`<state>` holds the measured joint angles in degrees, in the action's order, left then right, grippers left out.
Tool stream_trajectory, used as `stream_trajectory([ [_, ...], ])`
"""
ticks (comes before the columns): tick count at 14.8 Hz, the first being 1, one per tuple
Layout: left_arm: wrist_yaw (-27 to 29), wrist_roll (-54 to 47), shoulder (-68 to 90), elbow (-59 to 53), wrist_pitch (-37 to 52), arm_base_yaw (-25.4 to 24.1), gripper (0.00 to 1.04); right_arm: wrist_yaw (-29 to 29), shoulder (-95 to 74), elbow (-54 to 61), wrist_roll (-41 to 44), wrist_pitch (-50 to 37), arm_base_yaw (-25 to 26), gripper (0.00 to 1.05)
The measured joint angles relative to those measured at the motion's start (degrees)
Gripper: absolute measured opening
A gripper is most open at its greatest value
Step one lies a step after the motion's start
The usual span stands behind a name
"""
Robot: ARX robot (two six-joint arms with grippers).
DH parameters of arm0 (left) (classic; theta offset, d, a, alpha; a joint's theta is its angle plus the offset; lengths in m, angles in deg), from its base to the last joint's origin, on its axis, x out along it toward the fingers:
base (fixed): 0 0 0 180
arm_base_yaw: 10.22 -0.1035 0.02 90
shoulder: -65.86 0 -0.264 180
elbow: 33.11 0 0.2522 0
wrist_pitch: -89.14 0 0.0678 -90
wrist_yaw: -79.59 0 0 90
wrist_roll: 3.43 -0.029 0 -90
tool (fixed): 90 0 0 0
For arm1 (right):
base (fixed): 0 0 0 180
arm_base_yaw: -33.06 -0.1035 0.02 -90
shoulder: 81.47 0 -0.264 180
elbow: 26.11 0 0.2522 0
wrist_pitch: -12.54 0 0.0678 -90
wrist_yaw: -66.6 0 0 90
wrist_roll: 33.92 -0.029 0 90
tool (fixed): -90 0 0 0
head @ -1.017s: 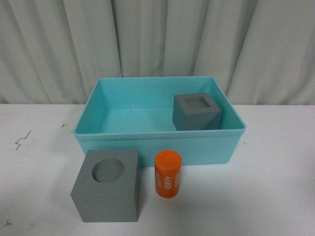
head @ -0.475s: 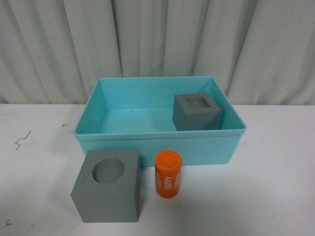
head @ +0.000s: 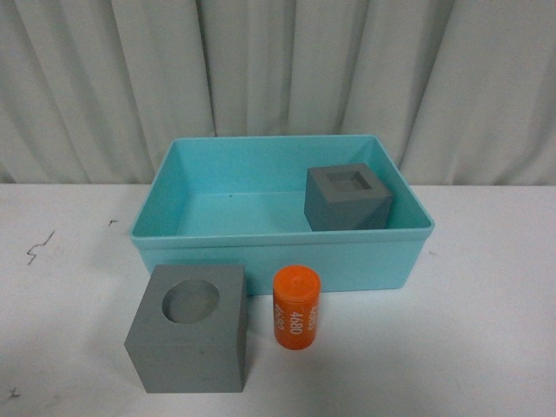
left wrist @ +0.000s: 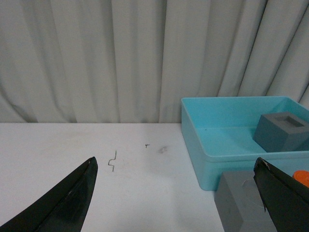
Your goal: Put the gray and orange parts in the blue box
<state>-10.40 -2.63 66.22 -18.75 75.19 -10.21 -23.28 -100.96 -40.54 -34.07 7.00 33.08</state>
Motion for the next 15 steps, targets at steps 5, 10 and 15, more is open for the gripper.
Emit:
stream_trajectory([
  [5,0.0,0.0,0.0,0.0,0.0,0.0,0.98,0.0,4.0,0.0,0.0,3.8,0.0,0.02],
  [10,0.0,0.0,0.0,0.0,0.0,0.0,0.98,0.0,8.9,0.0,0.0,8.7,0.0,0.02],
  [15,0.0,0.0,0.0,0.0,0.0,0.0,0.98,-0.1,19.3,0.0,0.0,19.5,0.0,0.23],
])
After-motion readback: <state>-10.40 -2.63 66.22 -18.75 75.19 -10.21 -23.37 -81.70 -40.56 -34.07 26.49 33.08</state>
